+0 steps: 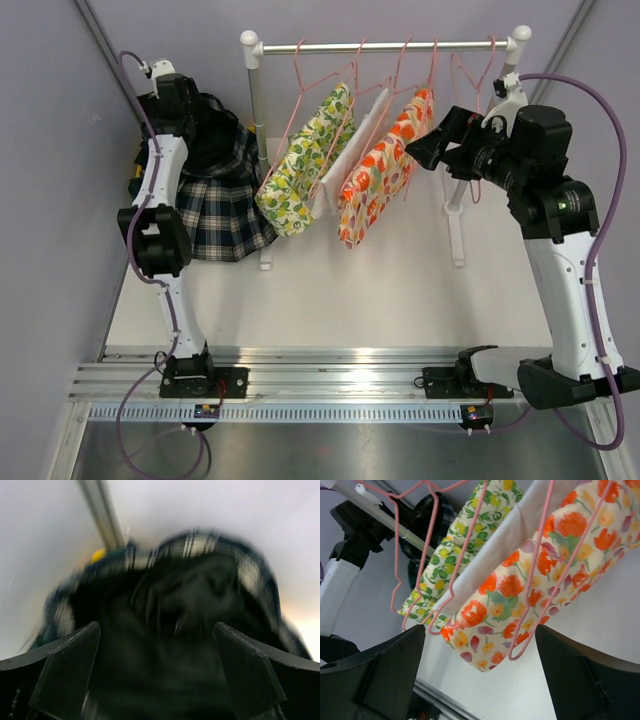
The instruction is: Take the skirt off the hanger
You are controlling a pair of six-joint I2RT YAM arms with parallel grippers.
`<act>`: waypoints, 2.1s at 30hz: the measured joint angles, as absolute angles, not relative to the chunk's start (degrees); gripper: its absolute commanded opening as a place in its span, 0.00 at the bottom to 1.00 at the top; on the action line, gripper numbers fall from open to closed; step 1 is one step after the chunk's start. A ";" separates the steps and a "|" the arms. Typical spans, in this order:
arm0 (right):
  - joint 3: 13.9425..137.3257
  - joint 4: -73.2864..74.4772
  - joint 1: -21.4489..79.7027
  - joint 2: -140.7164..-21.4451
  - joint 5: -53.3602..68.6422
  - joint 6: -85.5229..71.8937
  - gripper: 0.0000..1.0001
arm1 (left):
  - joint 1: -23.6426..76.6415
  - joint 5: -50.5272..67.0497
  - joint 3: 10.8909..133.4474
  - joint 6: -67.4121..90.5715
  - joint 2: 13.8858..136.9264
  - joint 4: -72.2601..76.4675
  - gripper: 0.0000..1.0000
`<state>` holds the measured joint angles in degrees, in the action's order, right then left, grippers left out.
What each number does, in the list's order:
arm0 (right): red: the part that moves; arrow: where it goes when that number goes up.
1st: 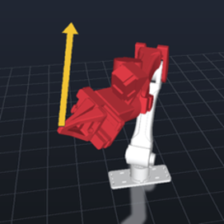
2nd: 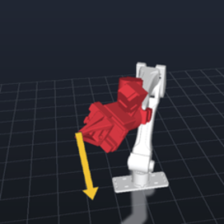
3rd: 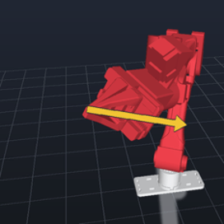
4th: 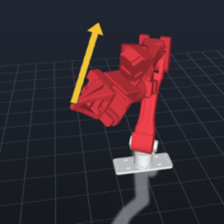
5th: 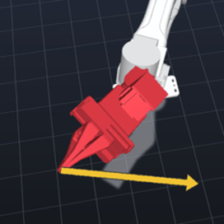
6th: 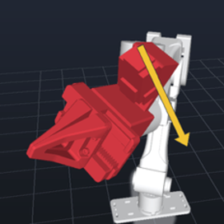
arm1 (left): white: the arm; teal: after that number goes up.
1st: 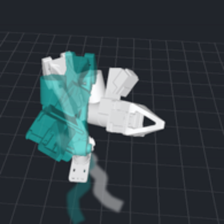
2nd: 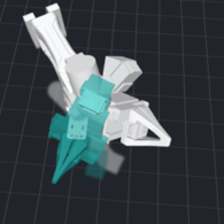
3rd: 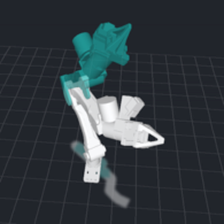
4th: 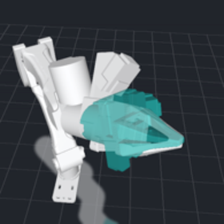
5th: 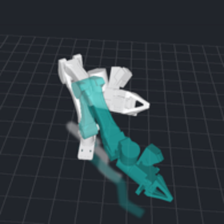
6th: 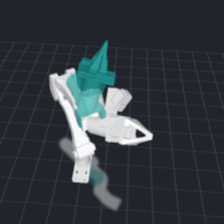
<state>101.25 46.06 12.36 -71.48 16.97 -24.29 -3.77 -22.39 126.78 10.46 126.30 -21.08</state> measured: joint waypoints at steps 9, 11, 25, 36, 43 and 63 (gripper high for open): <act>109.10 41.82 12.69 -75.88 26.46 -30.65 0.99 | -2.55 -16.51 92.55 16.53 83.35 -24.43 0.99; 113.12 41.82 12.91 -78.06 27.09 -31.44 1.00 | -1.43 -15.53 86.80 16.45 73.80 -22.90 0.99; 122.80 39.57 19.59 -88.79 26.44 -33.15 0.95 | 0.82 -8.78 61.19 16.05 45.60 -30.57 0.99; 120.99 42.28 22.39 -96.01 16.95 -28.77 0.94 | 0.82 -8.05 57.98 14.37 38.59 -33.15 0.99; 115.55 42.87 22.39 -91.50 13.67 -27.70 0.96 | 0.82 -7.88 53.87 13.47 37.91 -33.36 0.99; 115.22 41.15 22.39 -90.08 9.89 -25.63 0.85 | 0.82 -7.44 51.62 13.30 36.56 -32.84 0.99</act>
<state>115.22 41.15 22.39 -90.08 9.89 -25.63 0.82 -7.44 51.62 13.30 36.56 -32.84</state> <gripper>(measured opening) 0.917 0.987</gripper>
